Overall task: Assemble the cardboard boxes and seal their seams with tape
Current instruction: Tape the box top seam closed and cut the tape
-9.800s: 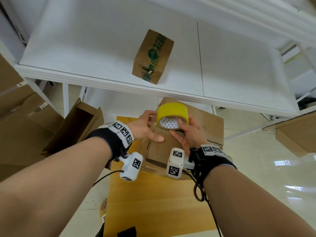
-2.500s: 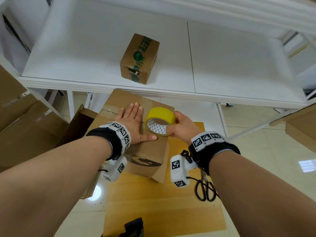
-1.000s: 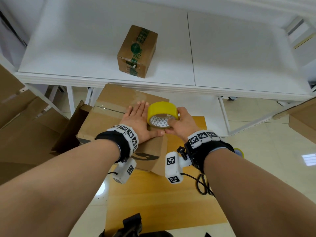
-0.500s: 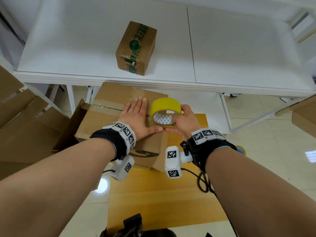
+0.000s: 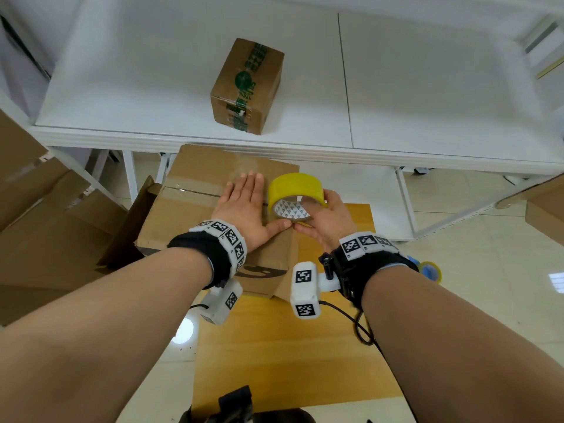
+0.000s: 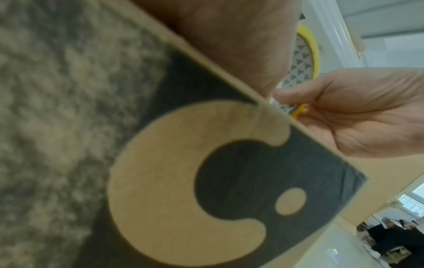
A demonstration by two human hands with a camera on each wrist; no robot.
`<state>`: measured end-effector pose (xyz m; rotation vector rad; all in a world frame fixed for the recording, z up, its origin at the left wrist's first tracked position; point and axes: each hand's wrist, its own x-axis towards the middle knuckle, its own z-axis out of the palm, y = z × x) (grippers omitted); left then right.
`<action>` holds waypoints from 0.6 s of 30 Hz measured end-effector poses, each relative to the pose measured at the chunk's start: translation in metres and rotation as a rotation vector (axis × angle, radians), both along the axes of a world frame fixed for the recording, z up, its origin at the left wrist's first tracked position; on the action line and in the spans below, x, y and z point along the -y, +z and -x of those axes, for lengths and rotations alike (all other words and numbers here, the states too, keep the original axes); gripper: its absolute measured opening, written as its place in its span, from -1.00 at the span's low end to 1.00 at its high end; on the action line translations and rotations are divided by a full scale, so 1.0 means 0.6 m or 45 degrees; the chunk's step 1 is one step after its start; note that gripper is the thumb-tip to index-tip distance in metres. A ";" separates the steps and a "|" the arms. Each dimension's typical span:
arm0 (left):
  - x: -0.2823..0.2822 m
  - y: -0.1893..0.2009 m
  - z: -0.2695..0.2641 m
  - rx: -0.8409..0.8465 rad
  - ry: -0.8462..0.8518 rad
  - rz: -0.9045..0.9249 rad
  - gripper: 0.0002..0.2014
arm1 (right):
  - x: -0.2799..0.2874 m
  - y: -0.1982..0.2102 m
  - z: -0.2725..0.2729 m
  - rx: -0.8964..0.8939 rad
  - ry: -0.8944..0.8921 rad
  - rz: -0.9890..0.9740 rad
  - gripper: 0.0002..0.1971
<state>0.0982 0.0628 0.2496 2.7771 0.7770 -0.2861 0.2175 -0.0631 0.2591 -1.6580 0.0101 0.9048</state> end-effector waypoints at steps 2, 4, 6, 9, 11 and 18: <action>-0.001 -0.002 0.001 -0.013 -0.001 -0.008 0.10 | 0.000 -0.001 0.002 -0.019 0.018 -0.007 -0.64; -0.001 -0.004 0.000 -0.017 0.009 -0.005 0.11 | 0.001 0.001 0.002 -0.033 0.030 -0.024 -0.71; -0.001 -0.004 -0.001 -0.020 0.012 0.005 0.12 | 0.004 0.002 0.001 -0.050 -0.010 -0.051 -0.76; -0.001 -0.003 0.000 -0.023 0.008 0.012 0.15 | 0.011 -0.003 0.003 -0.095 -0.123 -0.092 -0.80; 0.000 -0.002 0.001 -0.028 -0.003 0.019 0.16 | 0.015 -0.007 0.005 -0.122 -0.174 -0.103 -0.81; -0.005 0.001 0.005 -0.051 0.008 0.026 0.17 | 0.026 0.001 -0.001 -0.181 -0.242 -0.060 -0.74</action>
